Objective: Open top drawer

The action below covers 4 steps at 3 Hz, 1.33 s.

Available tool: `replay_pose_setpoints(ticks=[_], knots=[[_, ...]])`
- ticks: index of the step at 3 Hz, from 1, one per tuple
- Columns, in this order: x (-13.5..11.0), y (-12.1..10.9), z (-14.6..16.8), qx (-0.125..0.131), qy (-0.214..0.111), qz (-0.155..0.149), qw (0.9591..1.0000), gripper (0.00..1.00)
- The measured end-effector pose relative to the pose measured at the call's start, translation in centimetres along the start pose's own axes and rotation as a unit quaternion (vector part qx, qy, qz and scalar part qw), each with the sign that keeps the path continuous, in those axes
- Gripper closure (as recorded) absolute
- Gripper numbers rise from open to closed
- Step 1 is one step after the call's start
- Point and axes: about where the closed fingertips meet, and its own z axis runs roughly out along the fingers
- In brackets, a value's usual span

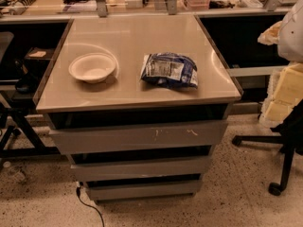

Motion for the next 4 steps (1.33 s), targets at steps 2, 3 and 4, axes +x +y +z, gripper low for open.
replay_pose_setpoints(ticks=[2, 3, 4], knots=[[-0.6, 1.7, 0.7, -0.023, -0.010, -0.012, 0.9996, 0.00], [-0.6, 1.7, 0.7, -0.023, -0.011, -0.013, 0.9996, 0.00], [-0.9, 2.2, 1.0, -0.033, -0.020, -0.018, 0.9991, 0.00]])
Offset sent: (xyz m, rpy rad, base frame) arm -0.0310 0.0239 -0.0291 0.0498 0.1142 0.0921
